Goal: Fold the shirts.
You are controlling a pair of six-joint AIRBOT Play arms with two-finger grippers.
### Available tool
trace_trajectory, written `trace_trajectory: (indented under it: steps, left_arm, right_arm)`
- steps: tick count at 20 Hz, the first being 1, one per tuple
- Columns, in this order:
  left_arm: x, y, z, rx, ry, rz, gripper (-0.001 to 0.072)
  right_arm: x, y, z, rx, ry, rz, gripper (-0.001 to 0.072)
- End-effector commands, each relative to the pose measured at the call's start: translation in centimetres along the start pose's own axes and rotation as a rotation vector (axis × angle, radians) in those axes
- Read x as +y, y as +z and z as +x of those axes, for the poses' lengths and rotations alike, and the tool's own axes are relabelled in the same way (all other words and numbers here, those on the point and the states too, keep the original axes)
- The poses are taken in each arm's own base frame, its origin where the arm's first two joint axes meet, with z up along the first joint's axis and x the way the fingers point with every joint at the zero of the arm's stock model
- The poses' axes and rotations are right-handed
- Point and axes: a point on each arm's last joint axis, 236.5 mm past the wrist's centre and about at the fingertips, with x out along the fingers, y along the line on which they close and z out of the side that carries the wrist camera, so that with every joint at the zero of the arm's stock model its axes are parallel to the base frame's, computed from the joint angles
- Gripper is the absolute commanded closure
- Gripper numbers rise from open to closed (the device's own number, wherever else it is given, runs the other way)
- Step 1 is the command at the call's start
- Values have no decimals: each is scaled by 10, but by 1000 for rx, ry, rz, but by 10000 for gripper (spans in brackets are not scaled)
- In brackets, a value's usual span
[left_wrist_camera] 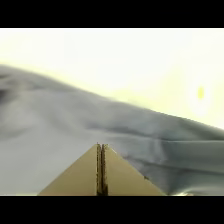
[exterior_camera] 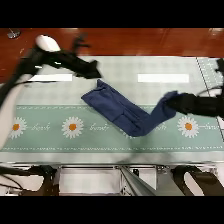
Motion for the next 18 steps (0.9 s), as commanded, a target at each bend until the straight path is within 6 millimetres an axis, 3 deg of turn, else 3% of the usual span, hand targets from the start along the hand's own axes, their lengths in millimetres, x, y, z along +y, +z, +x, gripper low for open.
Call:
trace_trajectory:
  steps: [1, 3, 4, 8, 10, 13, 14, 16, 18]
  left_arm:
    - [58, -3, -99, -200, 149, -48, 677]
    - [62, -33, -118, -284, 190, -53, 677]
    - [61, -52, -119, -301, 201, -56, 676]
    - [63, -136, -98, -300, 212, -85, 675]
    - [64, -162, -88, -295, 195, -110, 675]
    - [70, -181, -77, -266, 191, -138, 676]
    - [72, -181, -75, -264, 189, -148, 675]
    - [77, -176, -75, -286, 200, -155, 675]
    - [82, -167, -78, -325, 216, -154, 675]
  right_arm:
    - [33, 25, 66, 70, 74, -65, 692]
    - [53, 33, 117, 146, 92, -107, 691]
    - [62, 37, 145, 182, 101, -123, 691]
    - [83, 50, 243, 277, 128, -154, 691]
    - [90, 52, 283, 303, 140, -148, 691]
    - [95, 54, 327, 310, 154, -128, 680]
    - [96, 54, 336, 313, 161, -105, 529]
    - [98, 49, 339, 345, 190, -105, 68]
    - [90, 55, 316, 390, 193, -128, 76]
